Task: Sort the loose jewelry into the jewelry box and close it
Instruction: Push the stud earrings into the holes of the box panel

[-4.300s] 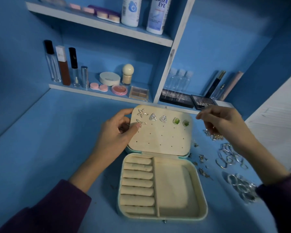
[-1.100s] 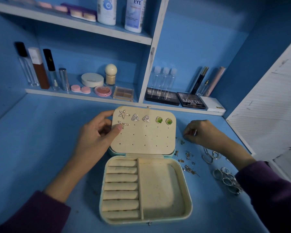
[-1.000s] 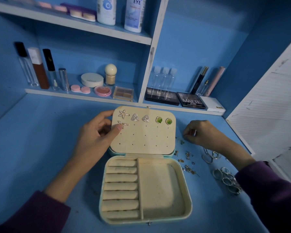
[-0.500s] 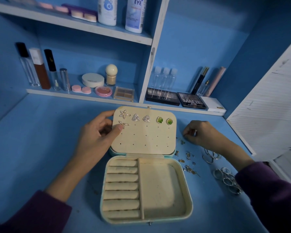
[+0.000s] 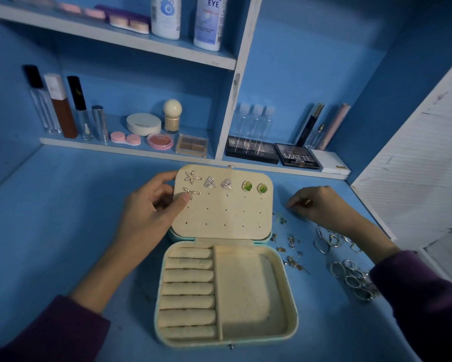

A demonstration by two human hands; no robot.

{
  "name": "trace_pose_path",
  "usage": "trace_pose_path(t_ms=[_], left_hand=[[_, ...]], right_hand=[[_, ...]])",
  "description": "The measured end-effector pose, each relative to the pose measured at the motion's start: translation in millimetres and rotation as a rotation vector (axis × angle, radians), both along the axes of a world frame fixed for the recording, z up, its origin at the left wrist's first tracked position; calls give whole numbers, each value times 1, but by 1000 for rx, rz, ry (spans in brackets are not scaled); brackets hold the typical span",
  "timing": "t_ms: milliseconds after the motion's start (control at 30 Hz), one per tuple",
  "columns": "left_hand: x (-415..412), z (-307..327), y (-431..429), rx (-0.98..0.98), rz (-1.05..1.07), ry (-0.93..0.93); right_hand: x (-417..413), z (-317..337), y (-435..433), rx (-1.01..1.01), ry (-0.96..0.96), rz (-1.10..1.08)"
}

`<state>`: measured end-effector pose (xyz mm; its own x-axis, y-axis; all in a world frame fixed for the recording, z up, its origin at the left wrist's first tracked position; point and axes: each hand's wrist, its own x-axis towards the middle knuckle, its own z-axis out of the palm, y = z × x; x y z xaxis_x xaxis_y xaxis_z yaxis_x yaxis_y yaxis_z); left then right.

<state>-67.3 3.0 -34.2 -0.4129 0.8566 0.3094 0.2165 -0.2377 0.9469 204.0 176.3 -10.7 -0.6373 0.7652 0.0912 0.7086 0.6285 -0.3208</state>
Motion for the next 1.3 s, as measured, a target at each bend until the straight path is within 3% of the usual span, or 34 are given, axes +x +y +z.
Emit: trace_pose_path(t_ms=[867,1300], left_hand=[[-1,0,1,-12,-3,1],[0,1,0,-4,6,7]], right_hand=[[-1,-2,0,6,47,43],[-8,-3,1,3,-34,50]])
